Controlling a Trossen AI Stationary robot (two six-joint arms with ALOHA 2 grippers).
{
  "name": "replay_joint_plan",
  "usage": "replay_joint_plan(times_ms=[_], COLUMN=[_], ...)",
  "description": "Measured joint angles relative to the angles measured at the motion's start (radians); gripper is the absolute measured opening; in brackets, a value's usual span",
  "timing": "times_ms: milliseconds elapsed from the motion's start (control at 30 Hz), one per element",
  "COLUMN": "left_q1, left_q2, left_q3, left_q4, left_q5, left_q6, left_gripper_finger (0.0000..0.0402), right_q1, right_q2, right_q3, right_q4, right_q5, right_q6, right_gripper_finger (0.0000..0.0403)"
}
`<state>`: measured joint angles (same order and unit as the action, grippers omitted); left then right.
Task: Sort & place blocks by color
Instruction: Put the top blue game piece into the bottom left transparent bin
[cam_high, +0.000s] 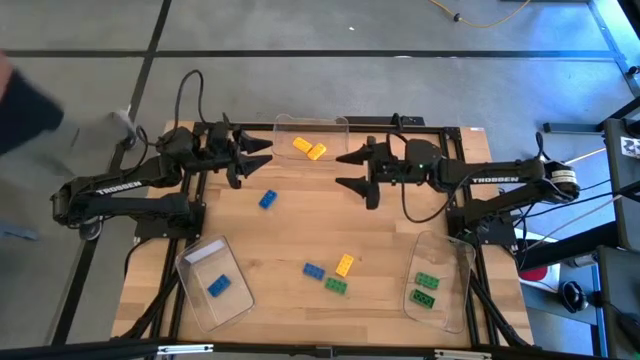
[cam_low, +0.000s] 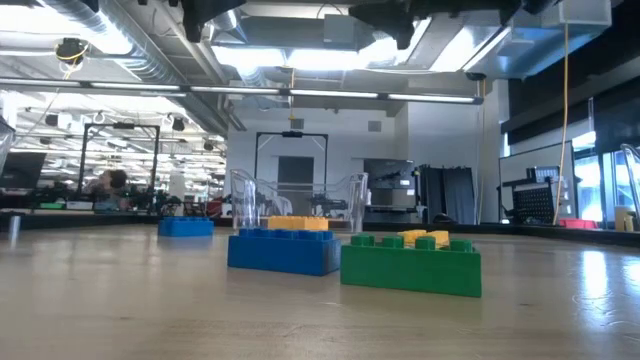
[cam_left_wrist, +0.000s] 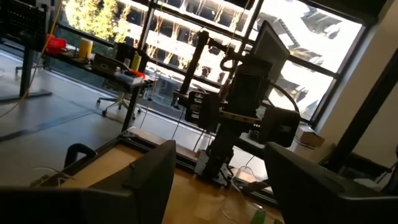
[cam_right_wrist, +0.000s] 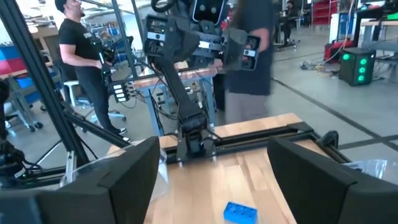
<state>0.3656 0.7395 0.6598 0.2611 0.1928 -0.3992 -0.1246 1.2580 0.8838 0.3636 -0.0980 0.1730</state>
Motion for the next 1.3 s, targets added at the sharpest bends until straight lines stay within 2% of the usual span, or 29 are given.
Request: replay_joint_plan(times_ms=[533,633,733,867,1000,1133,1300], left_q1=[0.0,0.0,0.0,0.0,0.0,-0.006,-0.03], left_q2=[0.0,0.0,0.028,0.101,0.219,0.349,0.503], left_q3=[0.0,0.0,0.0,0.0,-0.001,0.0,-0.001], left_q4=[-0.002,-0.031,-0.124,-0.349,-0.62,-0.813,-0.813], left_q5=[-0.01,-0.064,-0.11,-0.137,-0.149,-0.157,-0.166], left_q6=[0.04,0.032,-0.043,-0.136,-0.25,-0.298,-0.299], left_gripper_finger=[0.0237,0.0237,0.0237,0.0237,0.0237,0.0237,0.0237], right_q1=[0.0,0.0,0.0,0.0,0.0,0.0,0.0], right_q2=[0.001,0.001,0.001,0.001,0.0,0.0,0.0], right_q3=[0.0,0.0,0.0,0.001,0.001,0.001,0.001], right_q4=[-0.044,-0.044,-0.044,-0.044,-0.046,-0.052,-0.056], right_q5=[0.001,0.012,0.037,0.039,0.038,0.046,0.052], right_q6=[0.032,0.032,0.033,0.035,0.035,0.035,0.035], right_gripper_finger=[0.03,0.03,0.03,0.03,0.03,0.03,0.03])
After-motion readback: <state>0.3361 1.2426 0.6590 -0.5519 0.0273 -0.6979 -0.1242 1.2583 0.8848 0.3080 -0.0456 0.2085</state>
